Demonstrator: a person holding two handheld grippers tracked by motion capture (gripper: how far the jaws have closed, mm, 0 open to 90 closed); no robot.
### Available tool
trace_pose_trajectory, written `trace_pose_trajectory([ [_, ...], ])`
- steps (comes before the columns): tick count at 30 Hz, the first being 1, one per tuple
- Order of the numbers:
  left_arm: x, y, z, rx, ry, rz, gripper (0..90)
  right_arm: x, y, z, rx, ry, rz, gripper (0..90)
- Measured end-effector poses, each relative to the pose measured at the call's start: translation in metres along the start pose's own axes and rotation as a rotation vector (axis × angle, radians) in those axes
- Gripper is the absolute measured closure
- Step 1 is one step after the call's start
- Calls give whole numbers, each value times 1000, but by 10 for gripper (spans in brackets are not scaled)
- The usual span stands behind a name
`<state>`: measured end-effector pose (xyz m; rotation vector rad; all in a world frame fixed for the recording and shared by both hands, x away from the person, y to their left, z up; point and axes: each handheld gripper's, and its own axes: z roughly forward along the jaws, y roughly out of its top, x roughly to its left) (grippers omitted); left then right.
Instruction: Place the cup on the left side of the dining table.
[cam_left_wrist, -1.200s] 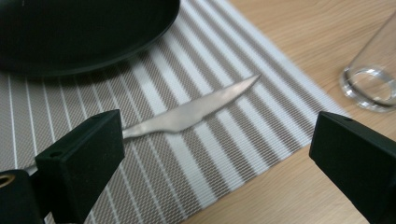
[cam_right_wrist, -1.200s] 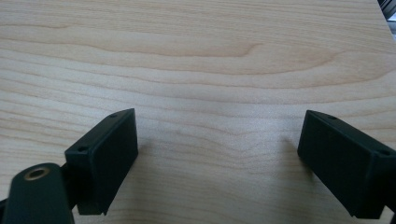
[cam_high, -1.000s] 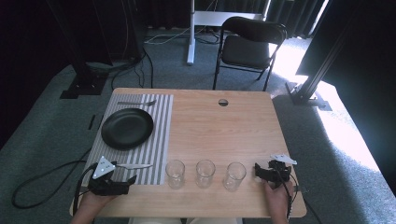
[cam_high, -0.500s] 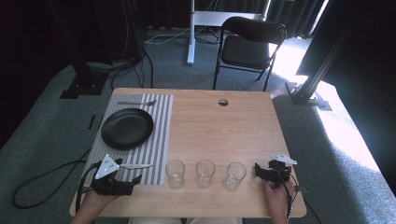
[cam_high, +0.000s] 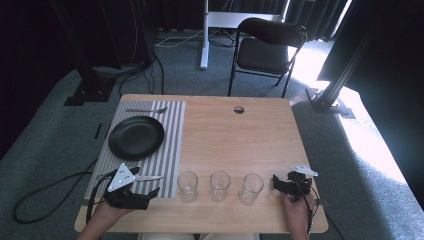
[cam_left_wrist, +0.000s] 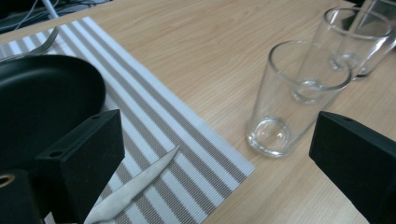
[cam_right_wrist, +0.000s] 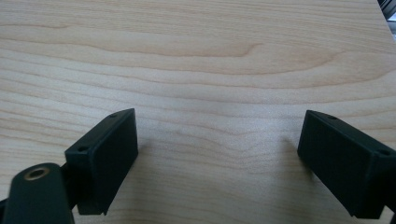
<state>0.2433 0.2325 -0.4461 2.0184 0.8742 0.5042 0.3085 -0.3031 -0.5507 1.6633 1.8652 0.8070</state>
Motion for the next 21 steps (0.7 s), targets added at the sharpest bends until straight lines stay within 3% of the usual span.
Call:
trace_pose_trajectory([
  [7,-6,7,4,16,-31,20,37,0,0,0,0,0,-1,116],
  [16,-13,18,5,-1,-71,26,38,0,0,0,0,0,0,116],
  [17,-16,22,7,-1,-79,46,38,0,0,0,0,0,0,116],
  [21,-20,27,12,-2,-99,55,42,0,0,0,0,0,-1,116],
])
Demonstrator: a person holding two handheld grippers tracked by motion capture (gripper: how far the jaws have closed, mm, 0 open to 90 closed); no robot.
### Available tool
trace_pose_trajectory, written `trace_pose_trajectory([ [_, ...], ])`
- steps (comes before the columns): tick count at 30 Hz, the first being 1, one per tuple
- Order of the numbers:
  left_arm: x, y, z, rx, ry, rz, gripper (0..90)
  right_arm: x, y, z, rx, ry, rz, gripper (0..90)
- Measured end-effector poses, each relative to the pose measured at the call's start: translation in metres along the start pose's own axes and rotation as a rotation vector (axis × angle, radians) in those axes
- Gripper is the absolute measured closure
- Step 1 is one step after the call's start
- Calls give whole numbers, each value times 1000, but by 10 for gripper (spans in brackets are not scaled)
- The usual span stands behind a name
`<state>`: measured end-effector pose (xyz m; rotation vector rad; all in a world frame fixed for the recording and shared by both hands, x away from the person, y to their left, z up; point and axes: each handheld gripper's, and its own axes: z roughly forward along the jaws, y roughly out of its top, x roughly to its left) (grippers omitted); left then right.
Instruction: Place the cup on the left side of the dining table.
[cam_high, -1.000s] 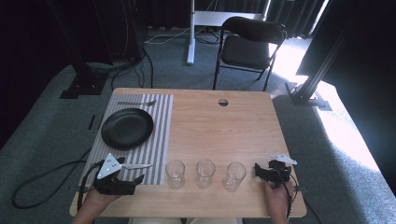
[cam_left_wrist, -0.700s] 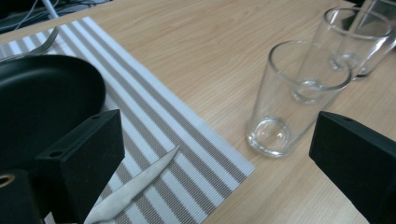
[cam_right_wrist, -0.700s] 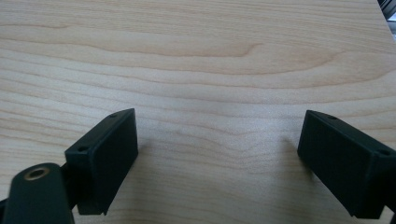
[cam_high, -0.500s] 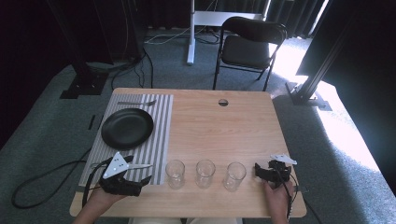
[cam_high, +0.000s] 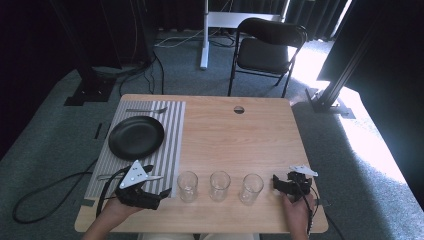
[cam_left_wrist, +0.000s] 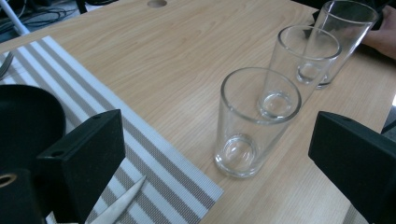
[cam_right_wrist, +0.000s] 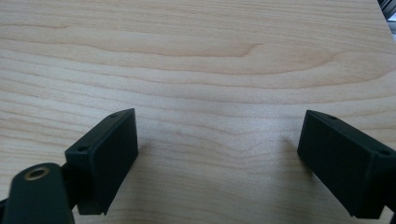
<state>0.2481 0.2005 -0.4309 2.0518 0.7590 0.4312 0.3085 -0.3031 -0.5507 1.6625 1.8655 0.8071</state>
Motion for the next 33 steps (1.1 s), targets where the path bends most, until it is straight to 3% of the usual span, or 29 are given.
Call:
trace_pose_trajectory([
  [10,-8,9,12,6,-31,34,47,0,0,0,0,0,0,116],
  [15,-10,13,17,-2,-72,40,47,0,0,0,0,0,0,116],
  [33,-25,34,41,39,-113,106,47,0,0,0,0,0,-1,117],
])
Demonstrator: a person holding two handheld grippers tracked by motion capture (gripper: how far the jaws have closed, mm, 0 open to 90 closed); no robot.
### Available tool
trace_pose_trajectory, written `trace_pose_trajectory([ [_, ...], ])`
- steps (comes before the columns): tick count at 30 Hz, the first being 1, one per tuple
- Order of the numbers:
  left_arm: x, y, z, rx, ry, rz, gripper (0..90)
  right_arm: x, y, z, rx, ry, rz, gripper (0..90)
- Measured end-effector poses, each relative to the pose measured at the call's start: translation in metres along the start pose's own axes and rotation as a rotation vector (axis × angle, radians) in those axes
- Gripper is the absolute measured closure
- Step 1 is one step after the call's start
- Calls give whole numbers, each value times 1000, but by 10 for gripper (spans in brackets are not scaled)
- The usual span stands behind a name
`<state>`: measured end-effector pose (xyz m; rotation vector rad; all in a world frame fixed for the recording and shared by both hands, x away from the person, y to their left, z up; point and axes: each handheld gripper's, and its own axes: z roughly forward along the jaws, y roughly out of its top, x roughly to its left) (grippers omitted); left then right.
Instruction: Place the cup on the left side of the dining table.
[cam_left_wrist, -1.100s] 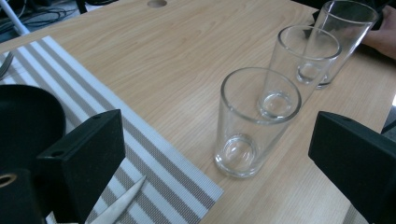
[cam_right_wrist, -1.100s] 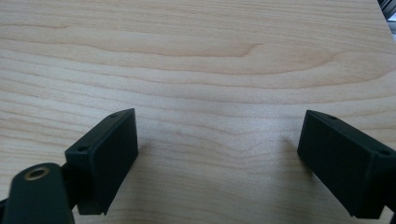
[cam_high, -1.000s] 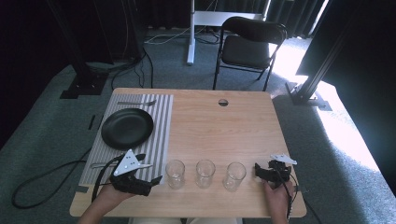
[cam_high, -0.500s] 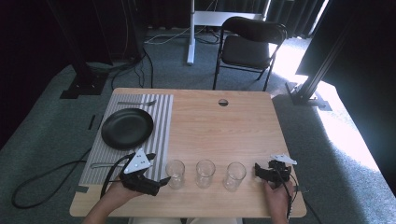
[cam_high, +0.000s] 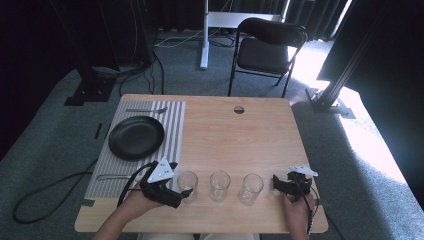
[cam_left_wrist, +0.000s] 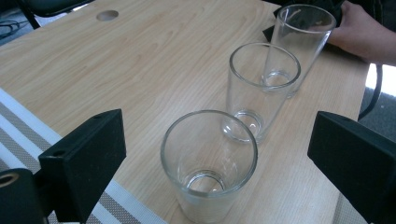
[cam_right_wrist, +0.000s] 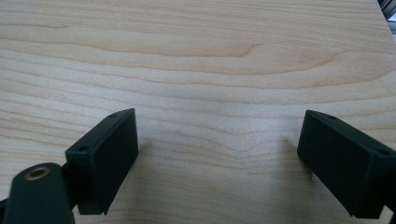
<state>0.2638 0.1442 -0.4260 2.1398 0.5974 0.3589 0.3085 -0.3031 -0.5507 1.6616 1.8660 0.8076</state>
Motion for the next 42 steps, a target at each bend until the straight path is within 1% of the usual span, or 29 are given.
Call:
trace_pose_trajectory([
  [1,-1,1,1,5,-2,8,47,0,0,0,0,0,0,117],
  [3,-2,2,3,5,-7,8,47,0,0,0,0,0,0,117],
  [7,-5,8,9,7,-20,25,47,0,0,0,0,0,0,117],
  [10,-6,11,12,6,-25,26,47,0,0,0,0,0,0,117],
  [13,-9,15,17,15,-40,35,47,0,0,0,0,0,0,118],
  [15,-10,16,19,17,-41,37,47,0,0,0,0,0,0,118],
  [16,-11,18,21,21,-53,37,47,0,0,0,0,0,0,118],
  [17,-12,19,22,20,-49,42,47,0,0,0,0,0,0,117],
  [19,-13,22,24,18,-60,38,47,0,0,0,0,0,0,117],
  [25,-18,30,31,28,-73,63,47,0,0,0,0,0,0,117],
  [27,-19,33,34,30,-84,64,47,0,0,0,0,0,0,118],
  [28,-20,35,36,35,-82,70,47,0,0,0,0,0,0,119],
  [34,-25,44,45,47,-102,85,47,0,0,0,0,0,0,119],
  [37,-28,47,50,59,-110,100,47,0,0,0,0,0,0,119],
  [42,-32,51,57,66,-119,113,47,0,0,0,0,0,0,119],
])
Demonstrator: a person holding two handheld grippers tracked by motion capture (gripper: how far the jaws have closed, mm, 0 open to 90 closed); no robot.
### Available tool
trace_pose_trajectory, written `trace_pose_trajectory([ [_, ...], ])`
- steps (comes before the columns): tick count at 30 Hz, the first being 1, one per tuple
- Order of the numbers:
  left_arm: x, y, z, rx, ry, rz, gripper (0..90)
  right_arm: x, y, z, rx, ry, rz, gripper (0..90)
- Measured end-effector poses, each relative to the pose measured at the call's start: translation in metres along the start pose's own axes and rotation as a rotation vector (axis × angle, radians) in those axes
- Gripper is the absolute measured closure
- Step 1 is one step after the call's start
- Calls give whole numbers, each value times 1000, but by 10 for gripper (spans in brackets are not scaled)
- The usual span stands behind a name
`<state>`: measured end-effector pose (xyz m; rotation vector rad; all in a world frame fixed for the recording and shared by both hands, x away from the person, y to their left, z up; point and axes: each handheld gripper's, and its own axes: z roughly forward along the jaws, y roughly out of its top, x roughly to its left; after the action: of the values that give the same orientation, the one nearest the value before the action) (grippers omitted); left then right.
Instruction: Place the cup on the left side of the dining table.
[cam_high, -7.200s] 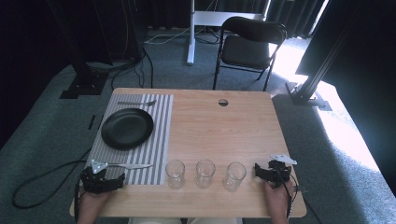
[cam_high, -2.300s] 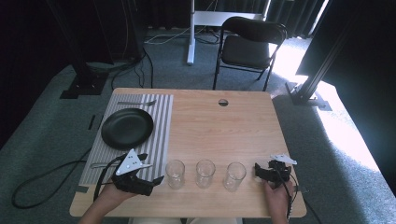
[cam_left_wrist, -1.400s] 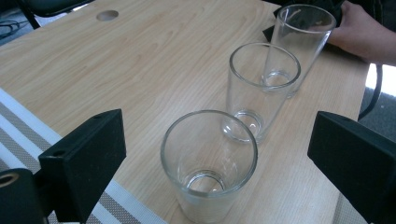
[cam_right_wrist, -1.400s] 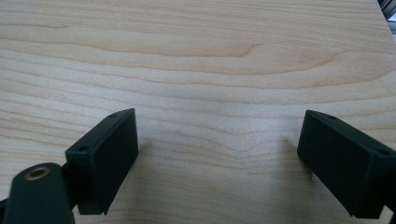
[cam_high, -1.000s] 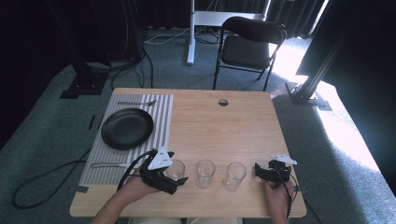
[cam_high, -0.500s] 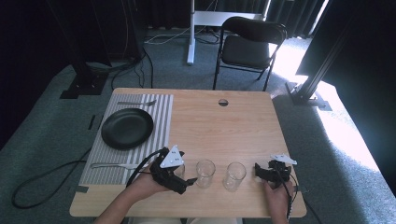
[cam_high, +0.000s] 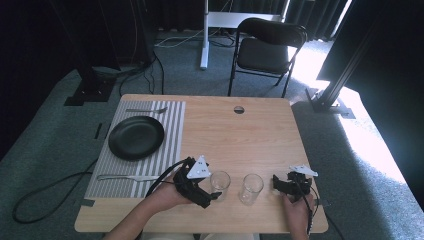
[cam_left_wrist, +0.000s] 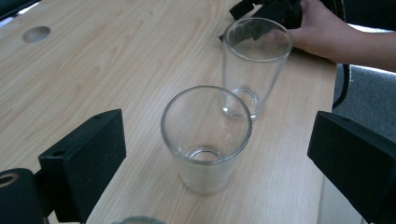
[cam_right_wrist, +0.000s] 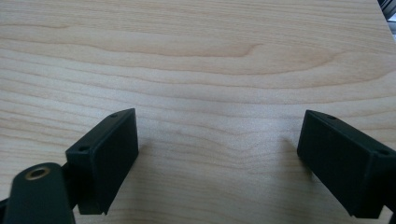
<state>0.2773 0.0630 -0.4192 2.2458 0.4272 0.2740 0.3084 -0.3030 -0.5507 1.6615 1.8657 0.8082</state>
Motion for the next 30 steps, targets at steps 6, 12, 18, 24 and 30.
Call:
trace_pose_trajectory([
  [6,-4,9,11,14,-19,25,47,0,0,0,0,0,0,119],
  [12,-9,18,22,22,-35,45,48,0,0,0,0,0,-1,119],
  [18,-11,26,34,44,-49,61,48,0,0,0,0,0,-1,119],
  [24,-14,34,44,53,-65,70,48,0,0,0,0,0,0,119],
  [30,-18,42,58,92,-71,94,47,0,0,0,-1,1,-1,119],
])
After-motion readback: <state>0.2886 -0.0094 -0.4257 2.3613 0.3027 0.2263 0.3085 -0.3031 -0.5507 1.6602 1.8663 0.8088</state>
